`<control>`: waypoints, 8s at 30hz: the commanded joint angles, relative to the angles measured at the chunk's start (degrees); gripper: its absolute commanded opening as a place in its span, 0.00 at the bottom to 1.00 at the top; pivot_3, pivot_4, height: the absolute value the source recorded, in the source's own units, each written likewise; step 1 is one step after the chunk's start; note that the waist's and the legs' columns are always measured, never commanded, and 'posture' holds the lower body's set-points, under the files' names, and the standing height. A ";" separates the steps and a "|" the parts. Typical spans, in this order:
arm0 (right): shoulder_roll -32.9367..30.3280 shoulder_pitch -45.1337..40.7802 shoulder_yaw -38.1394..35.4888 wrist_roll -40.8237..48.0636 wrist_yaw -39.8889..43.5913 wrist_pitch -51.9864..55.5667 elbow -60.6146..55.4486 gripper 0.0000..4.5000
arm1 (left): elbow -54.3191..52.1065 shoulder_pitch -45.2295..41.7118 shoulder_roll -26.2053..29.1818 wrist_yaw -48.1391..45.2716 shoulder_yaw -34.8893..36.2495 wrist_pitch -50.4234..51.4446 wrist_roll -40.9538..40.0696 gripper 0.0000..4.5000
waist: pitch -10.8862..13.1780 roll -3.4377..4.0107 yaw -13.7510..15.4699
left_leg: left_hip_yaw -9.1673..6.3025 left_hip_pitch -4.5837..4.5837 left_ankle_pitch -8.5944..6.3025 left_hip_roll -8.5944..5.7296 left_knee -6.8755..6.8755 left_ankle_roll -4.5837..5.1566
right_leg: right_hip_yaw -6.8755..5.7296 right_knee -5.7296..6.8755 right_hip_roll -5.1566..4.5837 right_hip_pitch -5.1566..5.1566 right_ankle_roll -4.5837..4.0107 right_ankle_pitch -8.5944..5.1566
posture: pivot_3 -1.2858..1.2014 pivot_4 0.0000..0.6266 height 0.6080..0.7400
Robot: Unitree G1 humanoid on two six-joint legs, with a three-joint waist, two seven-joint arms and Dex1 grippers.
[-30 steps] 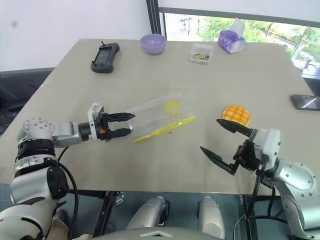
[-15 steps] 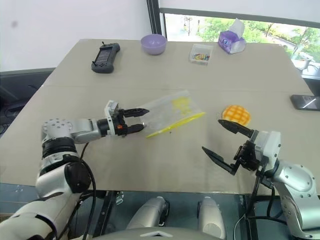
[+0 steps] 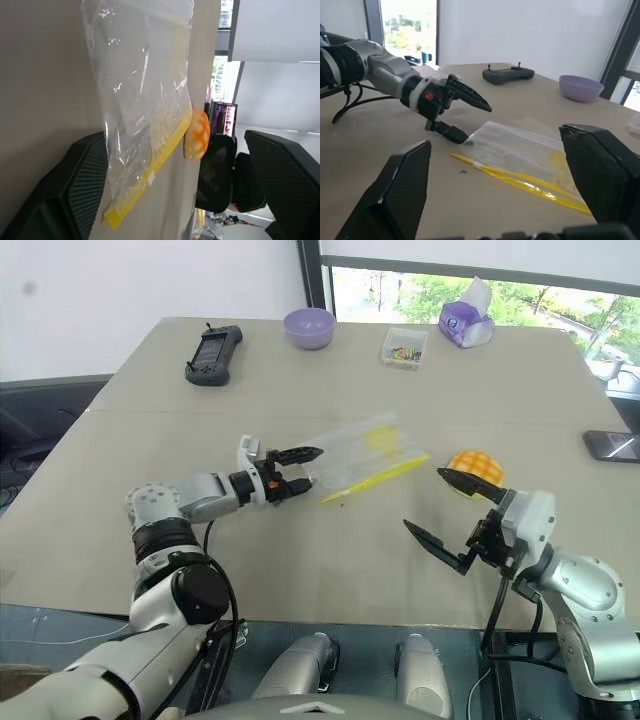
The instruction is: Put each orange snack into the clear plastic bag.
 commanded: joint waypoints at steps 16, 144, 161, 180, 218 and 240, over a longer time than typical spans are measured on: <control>1.66 -10.32 6.70 -6.68 -4.12 0.44 5.68 1.00 | 5.55 -3.14 -2.96 4.19 0.06 -9.86 -0.67 0.03 | 0.03 -0.05 -0.35 | 0.02 -0.09 0.00 -0.01 -0.01 -0.03 | 0.01 -0.01 0.04 -0.12 -0.01 0.00 | 0.52 0.24 1.00; 14.58 -47.25 29.55 -45.84 -17.12 4.15 35.86 0.60 | -31.75 16.96 33.76 -42.25 -58.92 -80.04 56.14 0.00 | 0.21 -0.19 -2.47 | 0.30 -0.86 0.17 0.13 -0.06 -0.27 | 0.41 0.31 0.32 -1.22 -0.10 0.05 | 0.52 0.24 1.00; 17.80 -47.71 27.04 -48.84 -24.18 9.79 45.89 0.60 | -34.99 18.06 33.22 -42.38 -59.35 -82.47 57.48 0.00 | 0.21 -0.19 -2.55 | 0.31 -0.86 0.17 0.13 -0.06 -0.28 | 0.41 0.32 0.32 -1.22 -0.10 0.05 | 0.52 0.24 1.00; 13.83 -43.18 25.36 -43.29 -20.72 5.05 38.38 0.60 | -33.69 17.11 32.57 -41.26 -58.36 -76.53 57.87 0.00 | 0.21 -0.19 -2.72 | 0.32 -0.86 0.17 0.13 -0.06 -0.27 | 0.42 0.32 0.32 -1.22 -0.10 0.05 | 0.52 0.24 1.00; 25.46 -40.53 20.76 -33.69 -24.61 21.20 35.84 0.01 | -35.52 17.45 31.12 -41.77 -59.77 -79.51 59.34 0.00 | 0.21 -0.19 -2.42 | 0.28 -0.86 0.17 0.13 -0.02 -0.27 | 0.39 0.35 0.31 -1.21 -0.10 0.05 | 0.52 0.24 1.00; 15.66 -50.31 39.03 -62.19 -38.54 -4.46 56.38 0.77 | -34.64 16.01 28.69 -41.62 -59.39 -76.52 59.38 0.00 | 0.20 -0.18 -3.37 | 0.29 -0.85 0.17 0.10 -0.03 -0.28 | 0.41 0.35 0.31 -1.22 -0.10 0.05 | 0.52 0.24 1.00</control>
